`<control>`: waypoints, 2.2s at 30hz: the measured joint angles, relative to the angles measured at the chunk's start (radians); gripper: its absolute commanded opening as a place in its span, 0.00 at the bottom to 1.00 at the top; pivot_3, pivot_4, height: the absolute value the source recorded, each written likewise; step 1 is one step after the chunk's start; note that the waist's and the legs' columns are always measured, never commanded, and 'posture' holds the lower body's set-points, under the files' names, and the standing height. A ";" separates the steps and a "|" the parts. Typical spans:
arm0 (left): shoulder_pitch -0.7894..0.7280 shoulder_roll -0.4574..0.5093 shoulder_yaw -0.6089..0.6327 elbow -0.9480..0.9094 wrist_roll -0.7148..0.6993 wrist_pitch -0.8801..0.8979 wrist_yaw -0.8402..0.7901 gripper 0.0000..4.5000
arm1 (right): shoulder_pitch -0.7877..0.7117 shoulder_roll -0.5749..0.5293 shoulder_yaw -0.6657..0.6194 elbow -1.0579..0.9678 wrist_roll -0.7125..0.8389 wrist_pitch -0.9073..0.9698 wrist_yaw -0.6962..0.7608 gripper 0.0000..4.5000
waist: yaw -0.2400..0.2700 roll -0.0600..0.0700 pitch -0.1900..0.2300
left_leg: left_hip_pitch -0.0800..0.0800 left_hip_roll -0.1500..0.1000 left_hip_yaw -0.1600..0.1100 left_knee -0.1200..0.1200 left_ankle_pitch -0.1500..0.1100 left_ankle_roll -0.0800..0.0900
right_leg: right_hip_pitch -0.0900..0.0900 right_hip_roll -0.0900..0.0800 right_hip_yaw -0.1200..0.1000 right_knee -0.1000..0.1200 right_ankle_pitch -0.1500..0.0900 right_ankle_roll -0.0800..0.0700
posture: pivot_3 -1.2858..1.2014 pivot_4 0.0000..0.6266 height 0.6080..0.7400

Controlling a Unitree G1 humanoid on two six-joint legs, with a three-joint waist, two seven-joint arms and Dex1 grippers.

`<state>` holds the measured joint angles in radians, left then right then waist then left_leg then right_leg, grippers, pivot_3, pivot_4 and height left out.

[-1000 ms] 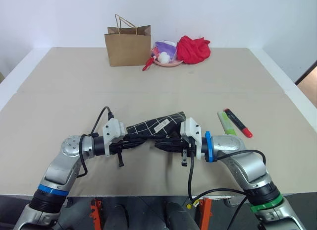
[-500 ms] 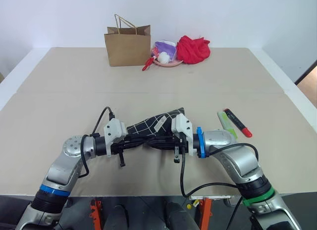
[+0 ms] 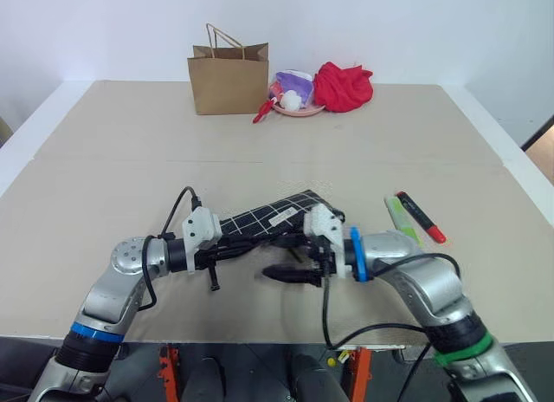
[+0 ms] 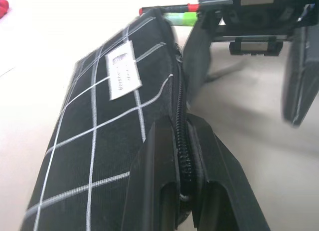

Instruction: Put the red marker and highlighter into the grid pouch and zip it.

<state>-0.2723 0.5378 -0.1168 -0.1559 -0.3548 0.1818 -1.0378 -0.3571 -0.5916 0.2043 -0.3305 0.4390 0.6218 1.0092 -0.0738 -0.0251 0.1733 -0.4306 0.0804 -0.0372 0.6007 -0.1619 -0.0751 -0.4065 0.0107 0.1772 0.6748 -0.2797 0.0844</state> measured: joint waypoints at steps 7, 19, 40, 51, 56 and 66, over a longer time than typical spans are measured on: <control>0.001 0.009 0.002 -0.005 -0.005 -0.003 -0.021 0.00 | 0.097 -0.092 -0.310 0.031 0.151 0.000 0.021 0.98 | -0.006 0.000 0.000 | 0.001 0.000 0.000 0.001 0.000 0.000 | 0.001 0.000 0.000 0.000 0.001 -0.001 | 0.52 0.24 1.00; -0.002 0.038 0.005 -0.019 -0.069 0.004 -0.105 0.00 | 0.111 -0.128 -0.499 0.361 -0.031 -0.145 -0.266 0.98 | -0.009 0.000 0.000 | 0.001 0.000 0.000 -0.001 -0.001 0.002 | 0.000 0.000 0.000 0.000 0.000 0.000 | 0.52 0.24 1.00; -0.028 0.062 0.007 0.000 -0.067 -0.002 -0.119 0.00 | 0.264 0.013 -0.500 0.239 -0.032 -0.092 -0.456 0.98 | -0.007 0.000 0.000 | 0.001 0.000 0.000 0.000 -0.001 0.001 | 0.001 0.000 0.000 0.000 0.000 -0.001 | 0.52 0.24 1.00; -0.031 0.062 0.007 0.000 -0.067 -0.002 -0.117 0.00 | 0.265 0.061 -0.492 0.238 -0.073 -0.109 -0.536 0.26 | -0.008 -0.002 -0.001 | 0.004 0.000 0.000 0.000 -0.001 0.001 | 0.003 0.000 0.000 0.000 -0.001 -0.004 | 0.52 0.24 1.00; -0.032 0.062 0.007 0.000 -0.068 -0.002 -0.118 0.00 | 0.272 0.064 -0.492 0.239 -0.074 -0.126 -0.524 0.26 | -0.007 -0.004 -0.002 | 0.004 0.000 0.000 0.000 -0.001 0.001 | 0.004 0.000 0.000 0.000 -0.001 -0.004 | 0.52 0.24 1.00; -0.057 0.060 0.007 0.015 -0.068 -0.002 -0.133 0.00 | 0.173 -0.146 -0.505 0.164 0.140 -0.091 -0.155 0.26 | -0.008 0.004 0.002 | 0.004 0.000 0.000 0.000 -0.001 0.001 | 0.003 0.000 0.001 0.000 0.000 -0.001 | 0.52 0.24 1.00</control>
<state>-0.3289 0.5977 -0.1100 -0.1410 -0.4233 0.1797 -1.1703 -0.1838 -0.7379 -0.3009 -0.1661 0.5788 0.5310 0.8544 -0.0818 -0.0215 0.1755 -0.4269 0.0802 -0.0369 0.6007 -0.1626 -0.0737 -0.4032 0.0108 0.1778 0.6750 -0.2794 0.0835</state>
